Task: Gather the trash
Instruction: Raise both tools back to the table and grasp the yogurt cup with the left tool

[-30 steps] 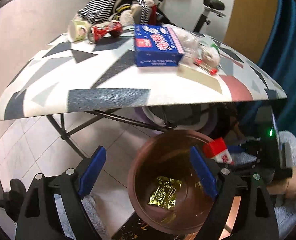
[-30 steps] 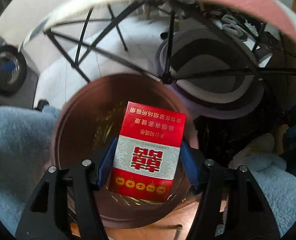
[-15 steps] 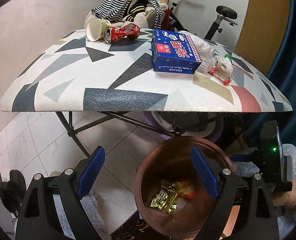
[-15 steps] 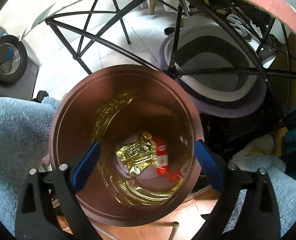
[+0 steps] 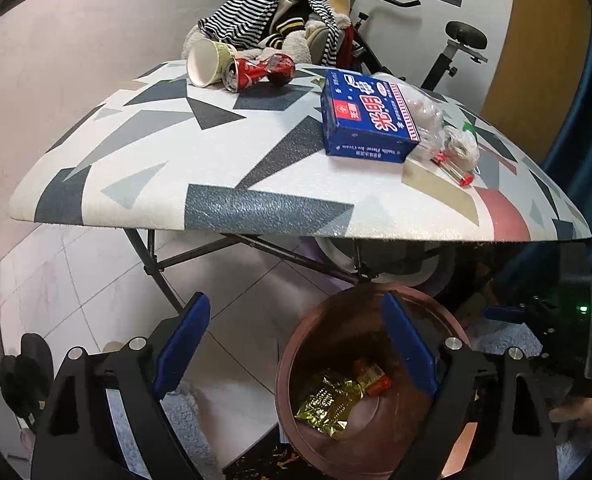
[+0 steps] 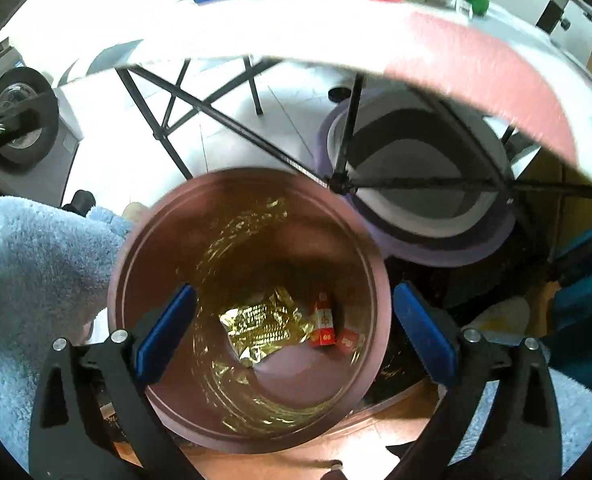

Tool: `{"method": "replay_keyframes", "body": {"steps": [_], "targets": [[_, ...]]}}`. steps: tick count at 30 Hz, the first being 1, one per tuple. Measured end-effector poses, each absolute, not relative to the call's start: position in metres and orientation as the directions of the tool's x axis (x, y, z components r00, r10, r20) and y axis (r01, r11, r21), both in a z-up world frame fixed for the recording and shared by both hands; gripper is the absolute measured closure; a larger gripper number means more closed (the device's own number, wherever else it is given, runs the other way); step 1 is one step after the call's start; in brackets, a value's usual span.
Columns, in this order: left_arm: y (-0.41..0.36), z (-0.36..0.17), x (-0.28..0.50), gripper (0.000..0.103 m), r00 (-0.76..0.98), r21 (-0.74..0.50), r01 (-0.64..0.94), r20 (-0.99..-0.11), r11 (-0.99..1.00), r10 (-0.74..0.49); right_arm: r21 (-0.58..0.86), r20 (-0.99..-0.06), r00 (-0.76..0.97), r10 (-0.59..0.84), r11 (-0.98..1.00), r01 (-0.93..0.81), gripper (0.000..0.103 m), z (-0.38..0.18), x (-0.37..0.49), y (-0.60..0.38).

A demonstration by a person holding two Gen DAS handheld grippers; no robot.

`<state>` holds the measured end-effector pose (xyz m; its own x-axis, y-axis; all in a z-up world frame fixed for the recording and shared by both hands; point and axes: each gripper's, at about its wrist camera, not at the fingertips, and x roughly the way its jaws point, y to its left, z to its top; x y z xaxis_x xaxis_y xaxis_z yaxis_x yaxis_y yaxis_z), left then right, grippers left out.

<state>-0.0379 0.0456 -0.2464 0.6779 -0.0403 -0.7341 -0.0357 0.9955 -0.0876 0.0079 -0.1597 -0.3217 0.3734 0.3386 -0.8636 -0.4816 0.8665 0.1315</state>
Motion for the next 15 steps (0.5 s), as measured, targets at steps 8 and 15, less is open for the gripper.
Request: {"method": "replay_keyframes", "body": {"steps": [8,15], "targets": [[0.052,-0.227,-0.034,0.017,0.719,-0.088,-0.034,-0.694,0.995,-0.037,0.174,-0.808,0.448,0.383,0.881,-0.439,0.006,-0.285,0.016,-0.184],[0.066,-0.207,-0.025,0.017,0.738,-0.099,-0.033,-0.674,0.995,-0.042,0.164,-0.768,0.506,0.394,0.883,-0.439,0.006,-0.246,0.026,-0.204]]}}
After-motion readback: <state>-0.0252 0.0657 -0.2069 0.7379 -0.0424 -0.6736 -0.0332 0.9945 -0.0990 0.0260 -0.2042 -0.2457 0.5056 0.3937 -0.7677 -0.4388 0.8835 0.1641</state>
